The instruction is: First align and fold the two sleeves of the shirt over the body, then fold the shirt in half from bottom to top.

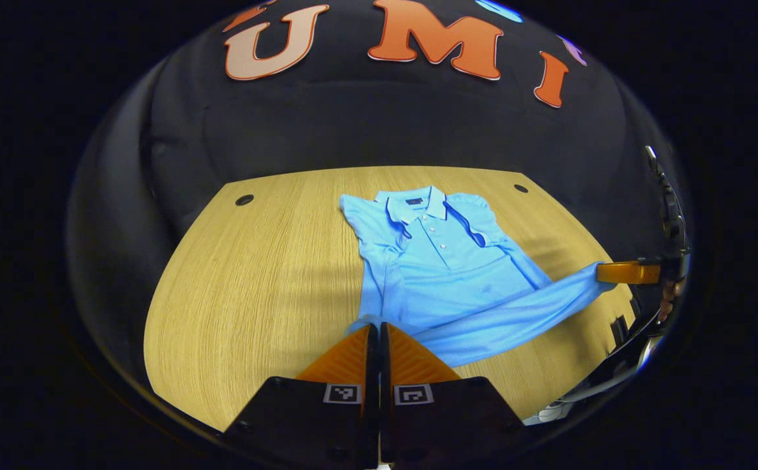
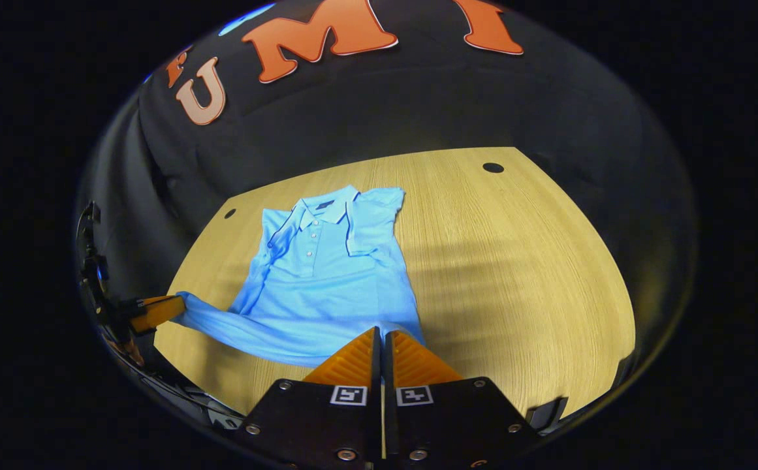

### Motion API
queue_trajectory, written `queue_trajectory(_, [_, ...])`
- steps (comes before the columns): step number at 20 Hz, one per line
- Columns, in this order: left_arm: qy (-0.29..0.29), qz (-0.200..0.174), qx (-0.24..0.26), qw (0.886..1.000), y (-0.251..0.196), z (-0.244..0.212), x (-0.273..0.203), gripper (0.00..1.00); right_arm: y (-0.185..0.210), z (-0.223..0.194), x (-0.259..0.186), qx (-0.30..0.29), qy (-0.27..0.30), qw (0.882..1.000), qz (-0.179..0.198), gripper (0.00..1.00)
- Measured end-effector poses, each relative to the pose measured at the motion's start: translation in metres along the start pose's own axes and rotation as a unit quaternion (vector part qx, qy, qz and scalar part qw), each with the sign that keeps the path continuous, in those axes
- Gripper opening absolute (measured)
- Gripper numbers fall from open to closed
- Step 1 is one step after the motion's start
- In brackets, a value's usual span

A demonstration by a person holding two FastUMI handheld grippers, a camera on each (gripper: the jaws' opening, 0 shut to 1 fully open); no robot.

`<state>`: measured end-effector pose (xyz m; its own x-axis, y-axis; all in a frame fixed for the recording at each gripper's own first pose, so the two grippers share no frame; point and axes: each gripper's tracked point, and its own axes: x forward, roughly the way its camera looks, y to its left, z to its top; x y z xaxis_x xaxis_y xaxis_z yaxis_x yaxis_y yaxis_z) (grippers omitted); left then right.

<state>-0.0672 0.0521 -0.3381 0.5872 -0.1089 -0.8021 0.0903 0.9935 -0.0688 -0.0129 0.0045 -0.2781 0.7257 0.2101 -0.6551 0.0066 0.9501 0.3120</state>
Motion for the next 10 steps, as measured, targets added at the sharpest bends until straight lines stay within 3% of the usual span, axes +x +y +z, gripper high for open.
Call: queue_trajectory(10, [-0.045, -0.005, -0.001, 0.999, 0.021, 0.102, 0.056, 0.05, 0.002, 0.103, 0.044, -0.028, -0.032, 0.999, -0.006, 0.02])
